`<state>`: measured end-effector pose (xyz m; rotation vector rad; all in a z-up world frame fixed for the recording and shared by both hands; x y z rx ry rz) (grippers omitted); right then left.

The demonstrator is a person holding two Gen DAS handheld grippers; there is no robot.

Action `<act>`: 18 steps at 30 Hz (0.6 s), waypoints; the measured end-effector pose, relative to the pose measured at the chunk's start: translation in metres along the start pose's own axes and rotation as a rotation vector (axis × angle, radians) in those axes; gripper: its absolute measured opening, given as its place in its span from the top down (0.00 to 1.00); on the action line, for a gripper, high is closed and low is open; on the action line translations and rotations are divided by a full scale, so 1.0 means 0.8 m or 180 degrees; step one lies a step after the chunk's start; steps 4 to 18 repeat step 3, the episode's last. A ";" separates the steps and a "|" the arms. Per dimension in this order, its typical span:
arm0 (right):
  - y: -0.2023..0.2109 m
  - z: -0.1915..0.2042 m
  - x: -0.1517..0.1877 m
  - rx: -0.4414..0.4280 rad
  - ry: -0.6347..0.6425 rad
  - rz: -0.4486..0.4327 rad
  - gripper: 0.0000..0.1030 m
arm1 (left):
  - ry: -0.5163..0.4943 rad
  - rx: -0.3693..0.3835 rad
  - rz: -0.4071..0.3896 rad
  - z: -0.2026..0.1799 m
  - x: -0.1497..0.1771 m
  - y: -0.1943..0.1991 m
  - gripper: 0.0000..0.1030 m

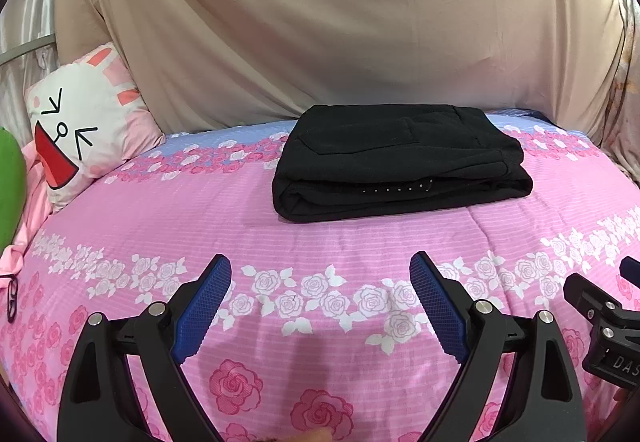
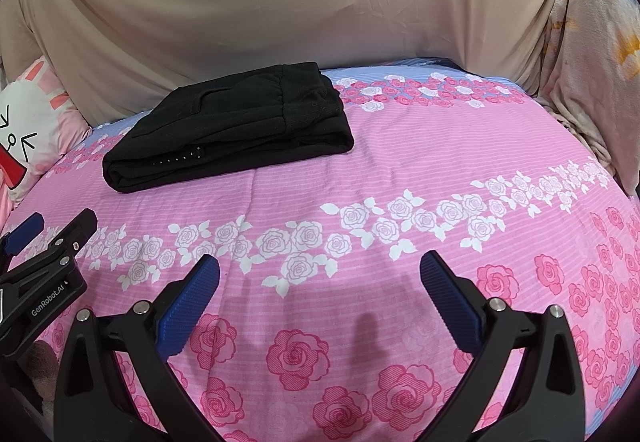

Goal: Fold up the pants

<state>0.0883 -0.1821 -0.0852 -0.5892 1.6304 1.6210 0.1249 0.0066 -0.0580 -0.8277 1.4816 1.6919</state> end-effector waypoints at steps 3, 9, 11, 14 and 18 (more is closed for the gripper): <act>0.000 0.001 -0.001 0.0000 0.0000 0.0001 0.05 | -0.0017 -0.0001 -0.0001 0.000 0.000 0.000 0.14; 0.000 0.001 -0.001 0.0000 0.0000 0.0001 0.05 | -0.0017 -0.0001 -0.0001 0.000 0.000 0.000 0.14; 0.000 0.001 -0.001 0.0000 0.0000 0.0001 0.05 | -0.0017 -0.0001 -0.0001 0.000 0.000 0.000 0.14; 0.000 0.001 -0.001 0.0000 0.0000 0.0001 0.05 | -0.0017 -0.0001 -0.0001 0.000 0.000 0.000 0.14; 0.000 0.001 -0.001 0.0000 0.0000 0.0001 0.05 | -0.0017 -0.0001 -0.0001 0.000 0.000 0.000 0.14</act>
Point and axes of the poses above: each gripper's, at about its wrist camera, not at the fingertips, and y roughly against the way its jaws point, z to its left, x to its underside, the point moved 8 cm from there along -y, roughly the way its jaws point, and after that the axes turned 6 degrees about -x, right-handed, at the moved point
